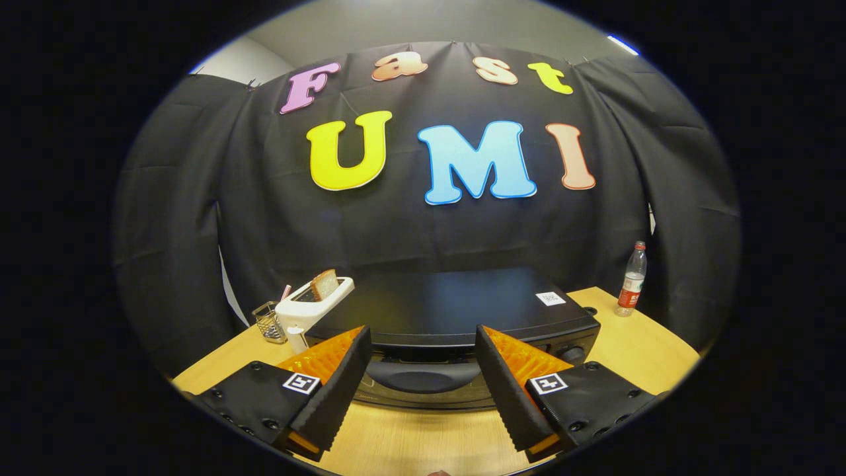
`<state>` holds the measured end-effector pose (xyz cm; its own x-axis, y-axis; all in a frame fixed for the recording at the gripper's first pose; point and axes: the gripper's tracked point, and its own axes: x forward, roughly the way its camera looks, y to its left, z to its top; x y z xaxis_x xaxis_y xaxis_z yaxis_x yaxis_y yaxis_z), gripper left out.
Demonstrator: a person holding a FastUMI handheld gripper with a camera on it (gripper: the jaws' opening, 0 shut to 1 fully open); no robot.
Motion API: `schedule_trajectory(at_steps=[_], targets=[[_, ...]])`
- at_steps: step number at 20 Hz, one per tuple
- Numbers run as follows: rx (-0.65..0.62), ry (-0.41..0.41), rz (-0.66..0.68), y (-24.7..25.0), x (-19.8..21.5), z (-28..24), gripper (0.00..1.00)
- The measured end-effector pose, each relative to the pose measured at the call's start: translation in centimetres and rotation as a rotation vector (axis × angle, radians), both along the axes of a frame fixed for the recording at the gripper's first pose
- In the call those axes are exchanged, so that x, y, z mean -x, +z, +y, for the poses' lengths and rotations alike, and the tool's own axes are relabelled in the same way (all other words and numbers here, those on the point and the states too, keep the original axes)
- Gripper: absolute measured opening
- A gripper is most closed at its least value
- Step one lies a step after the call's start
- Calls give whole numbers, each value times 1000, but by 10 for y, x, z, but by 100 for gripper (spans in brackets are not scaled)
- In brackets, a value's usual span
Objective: Open the toaster oven, put the food inside, and close the toaster oven door.
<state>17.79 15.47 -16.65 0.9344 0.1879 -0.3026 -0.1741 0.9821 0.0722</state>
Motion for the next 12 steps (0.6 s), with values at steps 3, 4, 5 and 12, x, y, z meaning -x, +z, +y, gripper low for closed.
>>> schedule_trajectory(at_steps=[3, 4, 5, 12], targets=[[10, 7, 20, -12, -4, 8, 99], [18, 7, 27, -18, -4, 10, 99], [28, 5, 33, -23, -6, 12, 99], [84, -19, -7, -35, -10, 9, 98]])
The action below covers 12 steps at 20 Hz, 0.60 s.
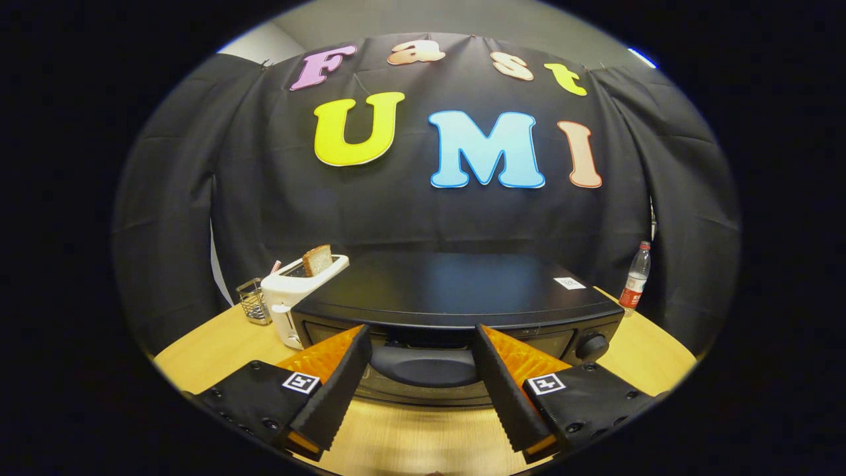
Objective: Open the toaster oven, put the food inside, and close the toaster oven door.
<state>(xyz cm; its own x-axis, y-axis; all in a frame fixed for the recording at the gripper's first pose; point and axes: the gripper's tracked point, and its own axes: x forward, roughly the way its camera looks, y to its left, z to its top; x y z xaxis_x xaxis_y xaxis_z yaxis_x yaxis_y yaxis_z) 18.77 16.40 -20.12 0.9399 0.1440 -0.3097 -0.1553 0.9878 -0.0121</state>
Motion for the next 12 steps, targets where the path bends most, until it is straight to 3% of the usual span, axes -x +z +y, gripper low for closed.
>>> schedule_trajectory(at_steps=[12], targets=[[28, 30, -3, -11, 46, -2, 98]])
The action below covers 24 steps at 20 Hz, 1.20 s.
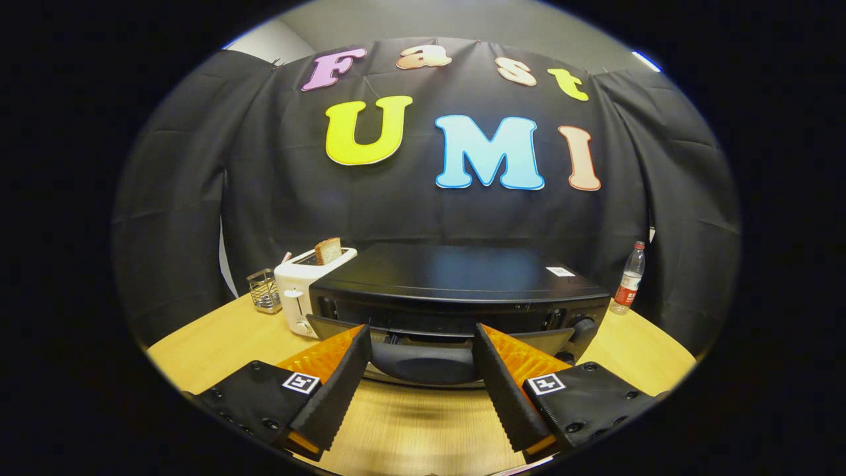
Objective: Open the toaster oven, put the food inside, and close the toaster oven door.
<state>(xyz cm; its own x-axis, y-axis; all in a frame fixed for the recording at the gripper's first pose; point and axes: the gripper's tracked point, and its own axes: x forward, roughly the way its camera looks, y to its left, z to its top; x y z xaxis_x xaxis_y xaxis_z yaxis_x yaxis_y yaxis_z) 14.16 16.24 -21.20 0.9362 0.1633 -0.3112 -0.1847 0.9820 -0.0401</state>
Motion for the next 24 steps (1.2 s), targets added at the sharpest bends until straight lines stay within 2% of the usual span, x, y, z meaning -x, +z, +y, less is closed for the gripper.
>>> schedule_trajectory(at_steps=[8, 17, 24], targets=[[32, 9, 44, -25, 42, -1, 98], [91, 9, 163, -61, 74, -4, 98], [72, 13, 320, -91, 94, -3, 99]])
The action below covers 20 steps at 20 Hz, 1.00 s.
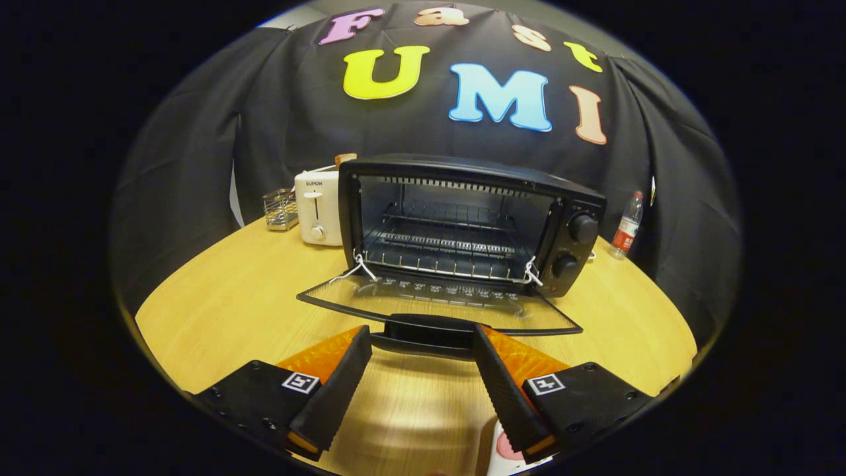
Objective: Open the toaster oven, put the food inside, and close the toaster oven door.
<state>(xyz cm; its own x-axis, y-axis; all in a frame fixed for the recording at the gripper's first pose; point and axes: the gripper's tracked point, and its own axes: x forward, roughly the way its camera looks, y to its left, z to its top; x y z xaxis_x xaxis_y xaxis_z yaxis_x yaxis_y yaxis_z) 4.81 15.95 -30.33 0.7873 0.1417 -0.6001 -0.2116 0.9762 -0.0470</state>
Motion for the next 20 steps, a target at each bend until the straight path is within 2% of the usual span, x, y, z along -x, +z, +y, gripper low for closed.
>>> schedule_trajectory(at_steps=[4, 11, 20], targets=[[-35, 3, 53, 6, 14, -4, 98], [-169, 20, 78, 52, 46, -32, 98], [-243, 122, 201, 82, 66, -103, 98]])
